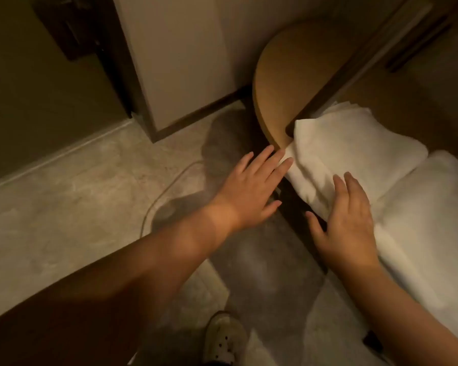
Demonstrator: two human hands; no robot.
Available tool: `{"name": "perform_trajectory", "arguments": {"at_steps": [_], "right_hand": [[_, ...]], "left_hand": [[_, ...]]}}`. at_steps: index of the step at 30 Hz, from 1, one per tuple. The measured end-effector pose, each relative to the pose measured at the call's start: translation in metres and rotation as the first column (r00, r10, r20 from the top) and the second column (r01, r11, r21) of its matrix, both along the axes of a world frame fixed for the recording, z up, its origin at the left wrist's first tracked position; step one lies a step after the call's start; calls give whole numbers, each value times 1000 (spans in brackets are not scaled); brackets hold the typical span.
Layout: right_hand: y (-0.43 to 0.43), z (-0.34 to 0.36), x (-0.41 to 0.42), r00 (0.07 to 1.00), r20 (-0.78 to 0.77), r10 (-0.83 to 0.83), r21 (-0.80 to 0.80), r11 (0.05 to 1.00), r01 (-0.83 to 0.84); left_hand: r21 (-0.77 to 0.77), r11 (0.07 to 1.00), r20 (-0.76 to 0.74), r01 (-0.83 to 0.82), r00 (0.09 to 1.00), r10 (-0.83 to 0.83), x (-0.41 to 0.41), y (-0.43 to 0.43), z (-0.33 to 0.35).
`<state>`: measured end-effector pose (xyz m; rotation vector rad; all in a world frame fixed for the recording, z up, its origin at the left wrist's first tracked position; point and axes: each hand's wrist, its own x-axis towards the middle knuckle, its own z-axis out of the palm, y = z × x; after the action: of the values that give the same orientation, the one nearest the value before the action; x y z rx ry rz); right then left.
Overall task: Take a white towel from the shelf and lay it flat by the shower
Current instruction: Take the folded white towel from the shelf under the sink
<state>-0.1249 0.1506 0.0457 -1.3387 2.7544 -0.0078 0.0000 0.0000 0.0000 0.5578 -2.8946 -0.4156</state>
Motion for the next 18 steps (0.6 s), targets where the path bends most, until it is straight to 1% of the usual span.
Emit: {"name": "perform_trajectory", "arguments": {"at_steps": [2,5,10,14,18], "right_hand": [[1,-12,-4,1000,-5,3,-55,998,-3],[5,-28,-7,1000,-28,7,-67,998,-9],[12,-39,-15,997,-68,32,-80,996,-38],[13,-41,-20,994,-90,56,-140,988,-69],[12,-44,-24,994,-83,71,-195,977,-86]], "left_hand": [[-11,999,-48,44,998,-44,-13,-2,-12],[-34,992,-67,120,990,-122,-34,-3,-26],[-105,968,-33,228,972,-233,-60,-2,-40],[-131,967,-16,220,975,-224,-69,-5,-44],[-104,976,-45,194,979,-199,-72,-4,-47]]}}
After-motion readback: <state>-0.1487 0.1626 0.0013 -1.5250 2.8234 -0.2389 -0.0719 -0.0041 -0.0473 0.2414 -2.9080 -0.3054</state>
